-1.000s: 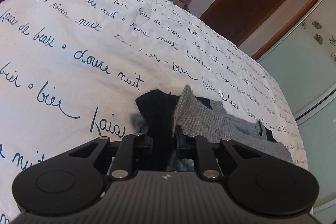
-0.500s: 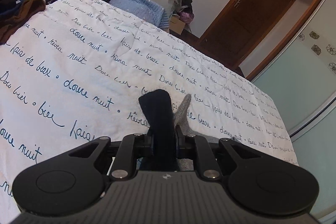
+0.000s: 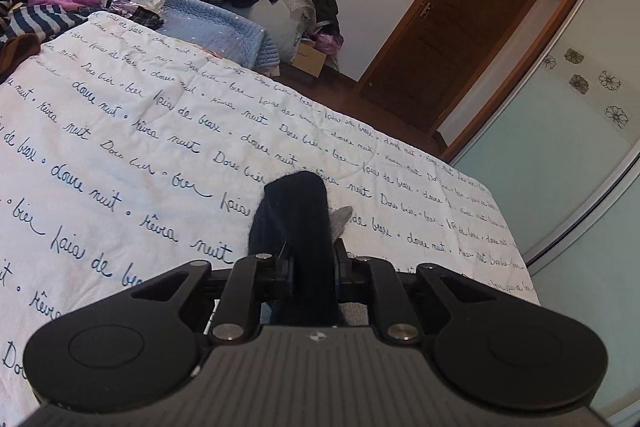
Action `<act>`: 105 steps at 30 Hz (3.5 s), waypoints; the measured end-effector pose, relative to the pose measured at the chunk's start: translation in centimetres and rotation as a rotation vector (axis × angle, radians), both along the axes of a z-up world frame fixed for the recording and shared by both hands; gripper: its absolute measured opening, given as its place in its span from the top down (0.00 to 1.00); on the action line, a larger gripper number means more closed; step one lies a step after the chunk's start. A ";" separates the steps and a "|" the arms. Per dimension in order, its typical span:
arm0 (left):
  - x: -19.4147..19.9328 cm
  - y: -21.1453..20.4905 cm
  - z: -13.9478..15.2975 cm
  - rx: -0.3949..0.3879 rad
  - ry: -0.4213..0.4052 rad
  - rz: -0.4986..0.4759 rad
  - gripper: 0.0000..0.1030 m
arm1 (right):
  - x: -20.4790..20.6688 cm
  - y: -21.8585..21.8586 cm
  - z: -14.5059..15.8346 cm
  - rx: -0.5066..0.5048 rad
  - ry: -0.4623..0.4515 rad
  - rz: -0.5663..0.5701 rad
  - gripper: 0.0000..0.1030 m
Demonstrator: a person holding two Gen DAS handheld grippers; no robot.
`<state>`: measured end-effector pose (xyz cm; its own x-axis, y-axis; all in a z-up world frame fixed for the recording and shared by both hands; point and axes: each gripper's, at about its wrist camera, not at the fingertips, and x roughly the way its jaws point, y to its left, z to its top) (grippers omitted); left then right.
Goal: Fold small clothes
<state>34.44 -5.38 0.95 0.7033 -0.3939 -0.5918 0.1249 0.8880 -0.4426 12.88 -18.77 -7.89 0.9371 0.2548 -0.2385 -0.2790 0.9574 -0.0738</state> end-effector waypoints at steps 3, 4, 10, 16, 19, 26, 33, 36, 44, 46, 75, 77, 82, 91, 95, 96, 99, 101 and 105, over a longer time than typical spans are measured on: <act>-0.2 -2.2 0.3 0.009 -0.001 -0.019 0.83 | -0.5 -1.7 0.0 0.018 0.004 -0.019 0.93; -0.2 -2.9 0.3 0.012 -0.001 -0.029 0.83 | -0.6 -2.2 0.0 0.025 0.005 -0.026 0.93; -0.6 -7.7 -0.2 0.039 0.007 -0.085 0.84 | -1.0 -5.5 -0.1 0.085 0.028 -0.067 0.93; -0.9 -12.3 -1.8 0.062 0.026 -0.136 0.84 | -1.7 -9.2 -0.7 0.152 0.048 -0.121 0.93; -1.1 -14.6 -2.7 0.071 0.036 -0.169 0.84 | -2.1 -10.8 -1.2 0.174 0.060 -0.149 0.93; -1.6 -19.0 -4.1 0.092 0.042 -0.224 0.84 | -3.2 -13.7 -2.2 0.247 0.096 -0.194 0.93; -1.8 -22.1 -6.2 0.125 0.066 -0.266 0.84 | -3.5 -16.7 -3.7 0.401 0.173 -0.201 0.93; -2.0 -22.9 -7.0 0.135 0.074 -0.278 0.84 | -3.9 -17.4 -4.3 0.442 0.198 -0.209 0.93; -1.9 -24.0 -8.4 0.137 0.099 -0.296 0.84 | -4.2 -19.2 -5.7 0.555 0.261 -0.211 0.93; -1.8 -24.2 -8.7 0.133 0.104 -0.296 0.82 | -4.3 -19.4 -6.2 0.569 0.280 -0.216 0.93; -8.8 -14.9 -6.8 0.275 -0.062 -0.271 0.23 | -6.2 -22.2 -7.6 0.619 0.459 -0.261 0.51; -9.8 -13.9 -7.4 0.298 -0.062 -0.250 0.23 | -6.4 -22.3 -7.4 0.608 0.453 -0.285 0.51; -11.1 -11.9 -8.6 0.327 -0.049 -0.218 0.23 | -6.6 -22.4 -6.7 0.559 0.441 -0.314 0.51; -12.1 -10.7 -10.5 0.341 0.003 -0.212 0.22 | -4.8 -22.4 -5.4 0.554 0.419 -0.285 0.39; -12.3 -10.3 -11.0 0.350 0.017 -0.201 0.22 | -3.4 -22.2 -5.1 0.552 0.425 -0.262 0.39; -12.3 -10.2 -11.0 0.352 0.021 -0.199 0.22 | -3.1 -22.1 -5.1 0.542 0.422 -0.258 0.39; -12.3 -9.9 -11.1 0.361 0.022 -0.196 0.21 | -2.1 -21.7 -5.2 0.506 0.431 -0.255 0.39; -12.3 -9.6 -11.1 0.364 0.023 -0.192 0.20 | -1.7 -21.6 -5.5 0.474 0.440 -0.277 0.39; -11.4 -8.8 -10.8 0.356 0.009 -0.199 0.17 | -0.3 -22.7 -6.1 0.498 0.476 -0.275 0.36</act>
<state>23.07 -14.18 -9.84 0.6284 -0.2911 -0.7213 0.3070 0.9449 -0.1138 12.62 -41.49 -14.02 0.8066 0.2102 -0.5524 0.0820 0.8858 0.4568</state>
